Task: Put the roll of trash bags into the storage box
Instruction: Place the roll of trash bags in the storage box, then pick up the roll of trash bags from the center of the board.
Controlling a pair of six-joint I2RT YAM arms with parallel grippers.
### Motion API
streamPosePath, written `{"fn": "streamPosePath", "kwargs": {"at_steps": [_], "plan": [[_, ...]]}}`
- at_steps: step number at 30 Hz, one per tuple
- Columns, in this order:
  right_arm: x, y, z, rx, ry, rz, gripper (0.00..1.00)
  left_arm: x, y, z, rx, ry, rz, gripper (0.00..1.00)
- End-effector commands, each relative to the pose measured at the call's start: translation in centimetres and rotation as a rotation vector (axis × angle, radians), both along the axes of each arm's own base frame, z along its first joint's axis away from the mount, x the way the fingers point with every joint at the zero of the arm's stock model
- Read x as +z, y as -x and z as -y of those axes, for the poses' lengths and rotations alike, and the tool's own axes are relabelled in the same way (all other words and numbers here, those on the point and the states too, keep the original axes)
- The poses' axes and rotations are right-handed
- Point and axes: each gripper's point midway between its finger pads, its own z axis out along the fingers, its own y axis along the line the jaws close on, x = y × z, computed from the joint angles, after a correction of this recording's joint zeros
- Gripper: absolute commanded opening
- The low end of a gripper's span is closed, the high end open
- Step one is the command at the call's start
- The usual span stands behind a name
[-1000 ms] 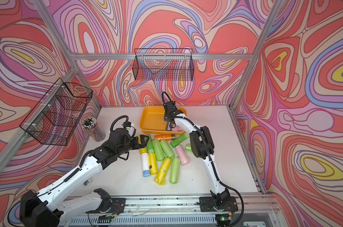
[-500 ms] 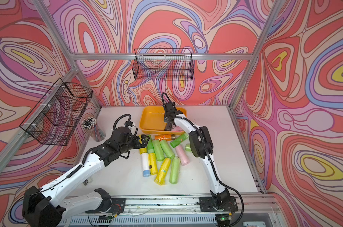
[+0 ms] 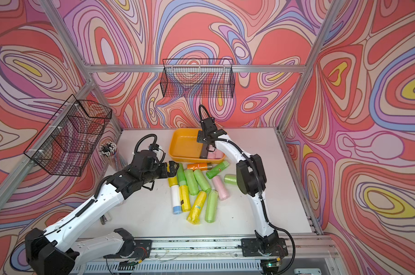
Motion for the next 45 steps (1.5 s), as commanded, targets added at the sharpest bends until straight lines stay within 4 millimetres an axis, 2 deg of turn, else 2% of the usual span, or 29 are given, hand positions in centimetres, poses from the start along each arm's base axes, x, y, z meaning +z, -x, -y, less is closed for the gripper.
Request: {"fn": "streamPosePath", "kwargs": {"at_steps": [1, 2, 6, 13, 16, 22, 30, 45], "plan": [[3.6, 3.0, 1.5, -0.019, -0.057, 0.044, 0.94, -0.9, 1.9, 0.4, -0.050, 0.020, -0.106, 1.00], [4.4, 3.9, 2.0, -0.018, -0.070, 0.062, 0.98, -1.1, 2.2, 0.5, -0.060, 0.026, -0.115, 1.00], [6.2, 8.3, 3.7, -0.011, -0.113, 0.085, 0.98, -2.7, 3.5, 0.2, -0.071, 0.022, -0.154, 1.00], [4.2, 15.2, 6.5, 0.000, -0.145, 0.045, 0.98, -4.9, 4.3, -0.2, -0.063, 0.023, -0.187, 1.00], [4.2, 17.2, 7.0, 0.013, -0.175, 0.062, 0.98, -5.4, 4.2, -0.5, -0.043, 0.013, -0.201, 1.00], [1.9, 20.8, 7.3, 0.039, -0.260, 0.033, 0.98, -6.2, 4.7, 0.7, -0.051, 0.053, -0.261, 1.00], [0.6, 23.0, 7.4, 0.078, -0.290, 0.008, 0.98, -6.8, 6.1, 2.0, -0.063, 0.054, -0.266, 1.00], [-1.0, 25.2, 7.2, 0.119, -0.346, -0.018, 0.98, -8.8, 7.6, 0.8, -0.023, 0.034, -0.282, 1.00]]}}
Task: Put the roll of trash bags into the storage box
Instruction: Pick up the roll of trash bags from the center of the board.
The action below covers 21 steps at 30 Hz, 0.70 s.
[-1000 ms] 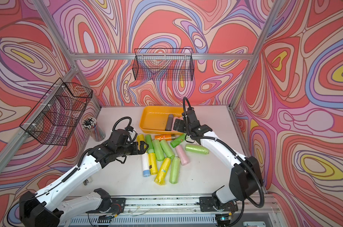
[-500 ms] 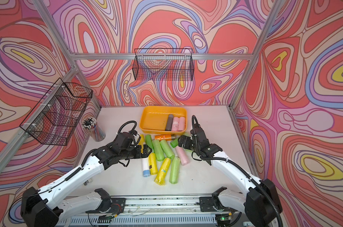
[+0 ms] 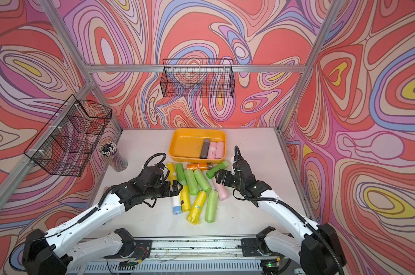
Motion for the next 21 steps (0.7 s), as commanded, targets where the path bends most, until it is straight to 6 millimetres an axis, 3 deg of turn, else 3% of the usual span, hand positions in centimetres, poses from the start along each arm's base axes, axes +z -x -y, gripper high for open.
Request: {"fn": "streamPosePath", "kwargs": {"at_steps": [1, 12, 21], "plan": [[0.3, 0.4, -0.1, 0.004, -0.033, 0.010, 0.98, -0.5, 0.2, -0.3, 0.029, 0.007, -0.001, 1.00], [-0.7, 1.5, -0.6, 0.014, -0.109, -0.005, 0.98, -2.5, 0.9, 0.2, 0.018, 0.023, -0.035, 1.00], [-0.9, 1.4, -0.6, 0.015, -0.104, -0.018, 0.98, -3.3, 0.3, 0.8, -0.019, -0.020, -0.047, 1.00]]}}
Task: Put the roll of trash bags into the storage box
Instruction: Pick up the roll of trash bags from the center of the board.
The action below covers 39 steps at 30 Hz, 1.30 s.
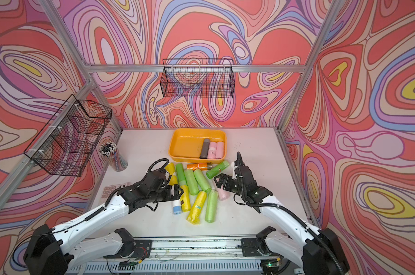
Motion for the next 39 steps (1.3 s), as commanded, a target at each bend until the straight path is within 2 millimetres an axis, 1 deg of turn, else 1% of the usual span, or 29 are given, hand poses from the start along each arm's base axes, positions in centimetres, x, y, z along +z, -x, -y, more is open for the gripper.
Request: {"fn": "streamPosePath", "kwargs": {"at_steps": [1, 6, 8, 9, 12, 15, 20, 22, 23, 26, 30, 32, 39], "plan": [[0.3, -0.2, -0.1, -0.004, -0.018, 0.004, 0.98, 0.0, -0.3, 0.7, -0.021, -0.001, 0.000, 1.00], [0.2, -0.2, -0.1, -0.008, -0.020, 0.002, 0.98, -1.0, -0.3, 0.5, -0.004, -0.009, -0.011, 1.00], [0.1, -0.1, -0.1, -0.007, -0.019, -0.003, 0.98, -1.5, -0.2, 0.1, 0.006, -0.023, -0.013, 0.98], [0.1, -0.1, -0.1, -0.006, -0.018, -0.003, 0.98, -1.8, -0.1, -0.1, 0.008, -0.034, -0.016, 0.95], [0.0, -0.2, -0.2, -0.004, -0.015, -0.008, 0.98, -3.2, -0.2, -1.2, 0.032, -0.105, -0.028, 0.92], [0.0, -0.2, -0.1, -0.004, -0.008, -0.012, 0.98, -4.1, -0.3, -1.9, 0.040, -0.165, -0.045, 0.85], [-0.2, -0.1, 0.1, -0.012, 0.001, -0.020, 0.98, -4.9, -0.5, -1.8, 0.039, -0.181, -0.053, 0.76], [-0.4, -0.1, 0.1, -0.018, 0.001, -0.027, 0.98, -5.4, -0.6, -1.9, 0.042, -0.194, -0.059, 0.69], [-0.5, -0.1, 0.1, -0.019, 0.001, -0.031, 0.98, -5.6, -0.7, -2.0, 0.044, -0.204, -0.064, 0.67], [-0.8, -0.1, 0.1, -0.022, -0.002, -0.042, 0.98, -6.5, -0.7, -2.2, 0.040, -0.235, -0.083, 0.64], [-0.6, -0.3, 0.0, -0.020, -0.002, -0.044, 0.98, -7.3, -0.7, -2.3, 0.039, -0.261, -0.099, 0.62], [-0.5, -0.3, -0.1, -0.021, -0.004, -0.042, 0.98, -7.5, -0.9, -2.4, 0.042, -0.270, -0.096, 0.57], [-0.5, -0.3, 0.0, -0.025, 0.001, -0.045, 0.98, -7.9, -1.1, -2.6, 0.051, -0.280, -0.090, 0.57]]}}
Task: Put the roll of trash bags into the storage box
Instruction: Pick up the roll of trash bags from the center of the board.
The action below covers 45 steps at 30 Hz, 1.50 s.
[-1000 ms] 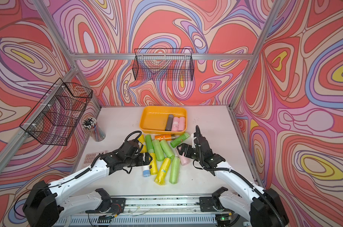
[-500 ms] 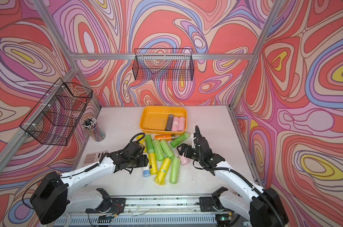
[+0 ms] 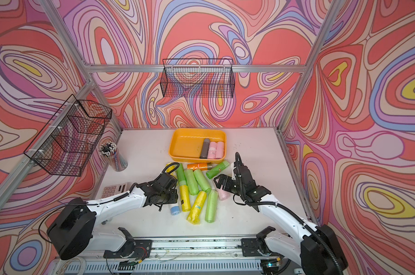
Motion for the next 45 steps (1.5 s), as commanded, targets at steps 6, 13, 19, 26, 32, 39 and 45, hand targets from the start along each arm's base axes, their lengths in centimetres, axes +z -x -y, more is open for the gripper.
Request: {"fn": "streamPosePath", "kwargs": {"at_steps": [6, 13, 19, 26, 32, 39, 45], "plan": [[0.4, -0.4, 0.2, -0.024, -0.002, -0.003, 0.98, -0.9, 0.0, -0.3, 0.003, -0.025, 0.000, 0.57], [0.2, -0.4, 0.2, -0.028, 0.002, -0.006, 0.98, -1.6, 0.2, 0.2, -0.003, 0.002, -0.004, 0.57], [-0.1, -0.4, 0.3, -0.030, 0.006, -0.012, 0.98, -2.3, 0.1, -0.3, 0.000, -0.031, -0.011, 0.55], [0.1, -0.4, 0.2, -0.026, 0.004, -0.019, 0.97, -3.3, 0.3, -0.3, -0.009, -0.053, -0.039, 0.31], [-0.3, -0.5, 0.2, -0.033, 0.004, -0.020, 0.97, -2.7, 0.3, -0.2, -0.012, -0.025, -0.014, 0.29], [-0.8, -0.9, -0.3, -0.018, 0.002, -0.038, 0.97, -2.0, 0.5, -0.7, -0.004, -0.026, 0.012, 0.23], [-1.2, -1.0, -0.5, -0.017, 0.002, -0.048, 0.97, -0.9, 0.2, -0.4, -0.005, -0.008, 0.031, 0.20]]}}
